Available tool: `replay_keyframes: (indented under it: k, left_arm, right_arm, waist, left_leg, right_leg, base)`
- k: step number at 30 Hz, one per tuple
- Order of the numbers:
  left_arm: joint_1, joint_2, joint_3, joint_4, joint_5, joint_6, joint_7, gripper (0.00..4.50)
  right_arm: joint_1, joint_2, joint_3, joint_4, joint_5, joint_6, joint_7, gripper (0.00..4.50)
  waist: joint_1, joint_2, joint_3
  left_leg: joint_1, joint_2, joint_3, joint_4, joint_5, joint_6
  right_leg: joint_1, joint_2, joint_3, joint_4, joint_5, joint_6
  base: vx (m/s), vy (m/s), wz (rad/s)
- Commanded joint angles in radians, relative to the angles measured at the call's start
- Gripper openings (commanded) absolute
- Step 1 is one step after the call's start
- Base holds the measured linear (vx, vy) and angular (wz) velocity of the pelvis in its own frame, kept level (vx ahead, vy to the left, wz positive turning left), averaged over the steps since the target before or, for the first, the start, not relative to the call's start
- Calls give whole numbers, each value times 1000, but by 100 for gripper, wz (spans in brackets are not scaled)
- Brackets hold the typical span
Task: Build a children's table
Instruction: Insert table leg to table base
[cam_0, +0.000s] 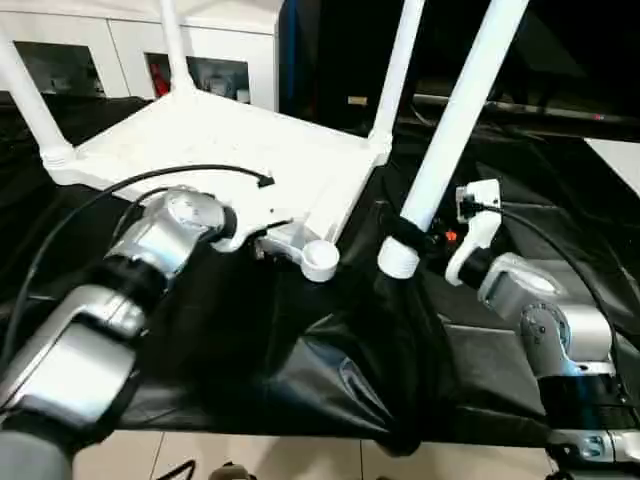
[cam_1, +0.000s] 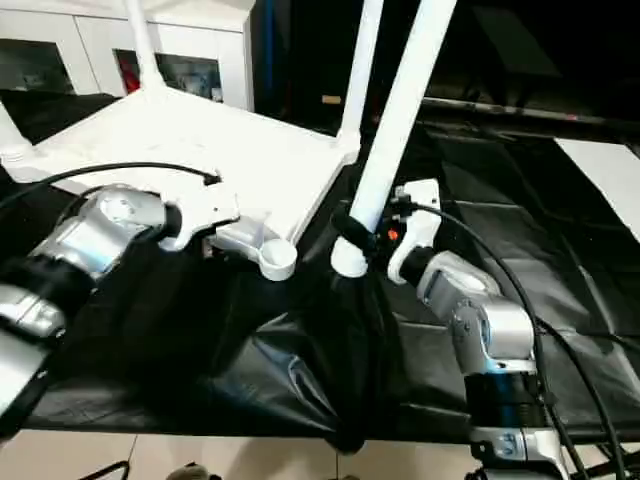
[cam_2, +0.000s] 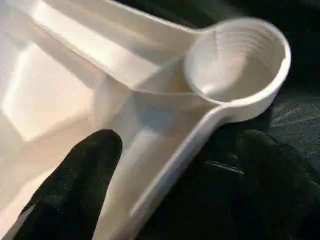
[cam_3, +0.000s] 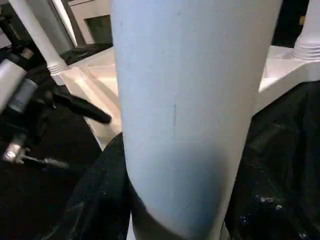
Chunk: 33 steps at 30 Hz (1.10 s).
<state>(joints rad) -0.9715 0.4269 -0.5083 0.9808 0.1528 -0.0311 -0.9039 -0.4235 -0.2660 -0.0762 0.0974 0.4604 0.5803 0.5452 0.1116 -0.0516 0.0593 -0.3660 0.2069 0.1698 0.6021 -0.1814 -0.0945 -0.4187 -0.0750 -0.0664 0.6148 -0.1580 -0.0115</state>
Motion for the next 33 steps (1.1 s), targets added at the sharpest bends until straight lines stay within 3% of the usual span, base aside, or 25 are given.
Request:
replay_keyframes:
  k: [1,8,10,12,17,23,26,31,32,33]
  left_arm:
    - [-31,-16,-8,42,14,-14,13,425]
    - [-92,-47,0,207,83,-77,68,425]
    - [-97,-50,-2,221,89,-83,63,425]
    - [-99,-52,-1,225,89,-81,58,425]
    - [-115,-74,-3,266,108,-97,9,425]
    - [-126,-86,-4,291,129,-86,-50,425]
    - [-132,-79,-24,298,146,-69,-155,425]
    - [-147,-74,-17,298,143,-29,-237,379]
    - [-155,-66,-25,291,148,-5,-341,379]
    - [-157,-62,-29,287,153,2,-381,351]
  right_arm:
    - [4,-13,-5,-30,-1,7,-1,191]
    - [51,-31,-10,-119,25,77,-16,191]
    - [63,-35,-7,-145,32,98,-18,191]
    - [67,-36,-6,-154,35,106,-18,191]
    - [77,-41,-8,-203,51,149,-27,191]
    - [69,-40,-8,-216,50,164,-30,191]
    - [55,-44,-13,-210,47,162,-30,191]
    - [44,-50,-14,-202,46,153,-30,191]
    - [39,-51,-16,-194,43,147,-29,191]
    - [37,-50,-16,-190,41,144,-29,191]
  waist:
    - [0,0,-82]
    - [2,-9,-79]
    - [-1,-11,-67]
    - [-1,-10,-68]
    - [-8,-12,-48]
    - [-8,-10,-49]
    - [-12,-7,-52]
    - [-18,-7,-54]
    - [-18,-6,-57]
    - [-18,-5,-58]
  left_leg:
    - [9,14,3,-67,-111,-14]
    - [10,13,3,-68,-120,3]
    - [8,13,4,-71,-122,9]
    - [10,14,3,-72,-135,8]
    - [12,15,0,-79,-176,0]
    - [13,16,-2,-79,-165,-3]
    - [14,16,-2,-79,-158,-4]
    - [12,16,-2,-79,-156,-8]
    - [13,15,-2,-79,-153,-7]
    - [13,15,-1,-79,-150,-8]
  right_leg:
    - [68,-62,44,-53,-140,-172]
    - [70,-64,44,-63,-192,-158]
    - [63,-63,45,-67,-202,-153]
    - [63,-63,45,-69,-220,-152]
    - [56,-63,45,-78,-244,-149]
    - [61,-65,46,-72,-197,-169]
    - [64,-66,46,-71,-183,-183]
    - [68,-66,45,-67,-162,-200]
    - [70,-68,46,-68,-160,-207]
    - [69,-68,46,-68,-161,-209]
  base:
    - [0,0,0]
    - [0,0,0]
    - [0,0,0]
    - [0,0,0]
    - [0,0,0]
    - [0,0,0]
    - [0,0,0]
    - [0,0,0]
    - [0,0,0]
    - [0,0,0]
